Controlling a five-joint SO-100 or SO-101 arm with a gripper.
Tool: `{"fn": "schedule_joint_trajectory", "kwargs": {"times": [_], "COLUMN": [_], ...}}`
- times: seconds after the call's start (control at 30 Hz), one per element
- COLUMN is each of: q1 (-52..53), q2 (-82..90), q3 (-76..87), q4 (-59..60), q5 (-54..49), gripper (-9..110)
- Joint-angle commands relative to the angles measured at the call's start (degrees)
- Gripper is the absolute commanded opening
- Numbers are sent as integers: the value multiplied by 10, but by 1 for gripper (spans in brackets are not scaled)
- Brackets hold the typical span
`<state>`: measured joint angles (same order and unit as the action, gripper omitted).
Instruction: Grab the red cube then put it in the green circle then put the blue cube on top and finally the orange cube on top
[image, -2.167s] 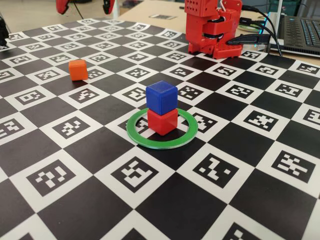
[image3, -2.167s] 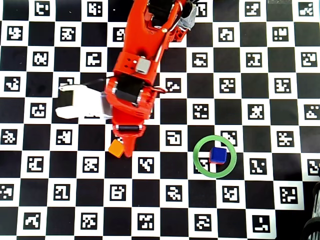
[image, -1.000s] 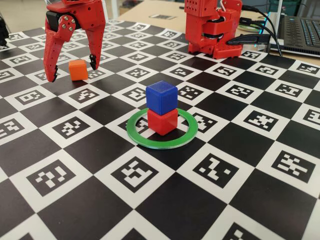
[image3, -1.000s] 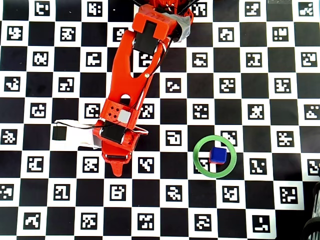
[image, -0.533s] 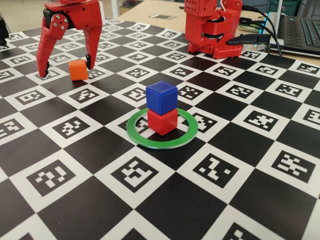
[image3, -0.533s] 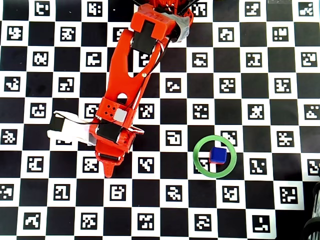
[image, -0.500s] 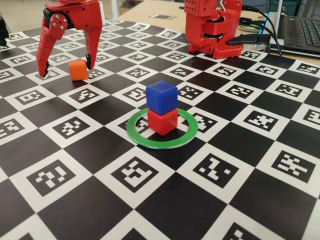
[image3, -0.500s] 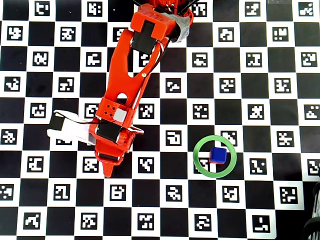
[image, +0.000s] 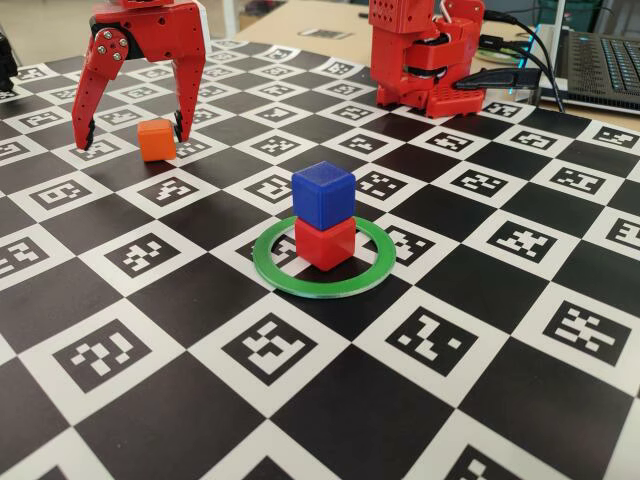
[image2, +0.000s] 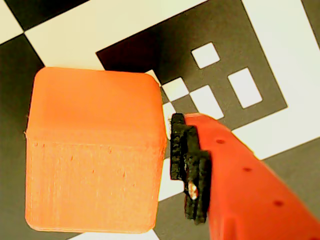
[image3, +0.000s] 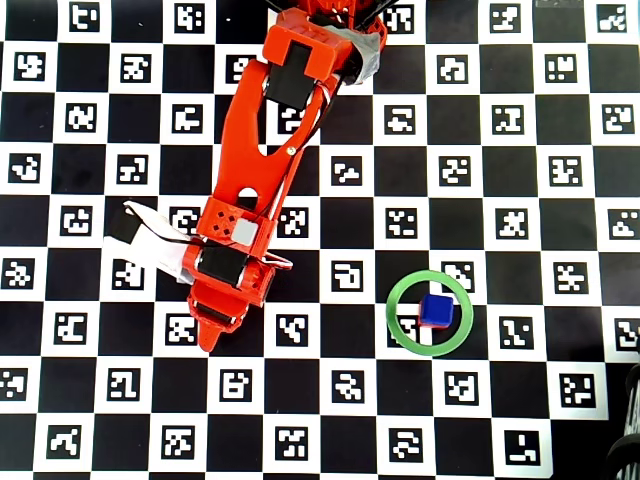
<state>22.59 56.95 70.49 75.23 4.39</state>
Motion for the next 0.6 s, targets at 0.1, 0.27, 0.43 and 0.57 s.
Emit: {"fn": "schedule_joint_trajectory", "kwargs": {"times": [0.1,0.27,0.43,0.57], "q1": [-7,-9,-13,-15], "q2": [33,34,36,38], "q3": [-15,-10,-4,-2], "q4": [2,2,-1,-1], "q5": [36,55,61,66], "gripper": [47,46,45,43]}}
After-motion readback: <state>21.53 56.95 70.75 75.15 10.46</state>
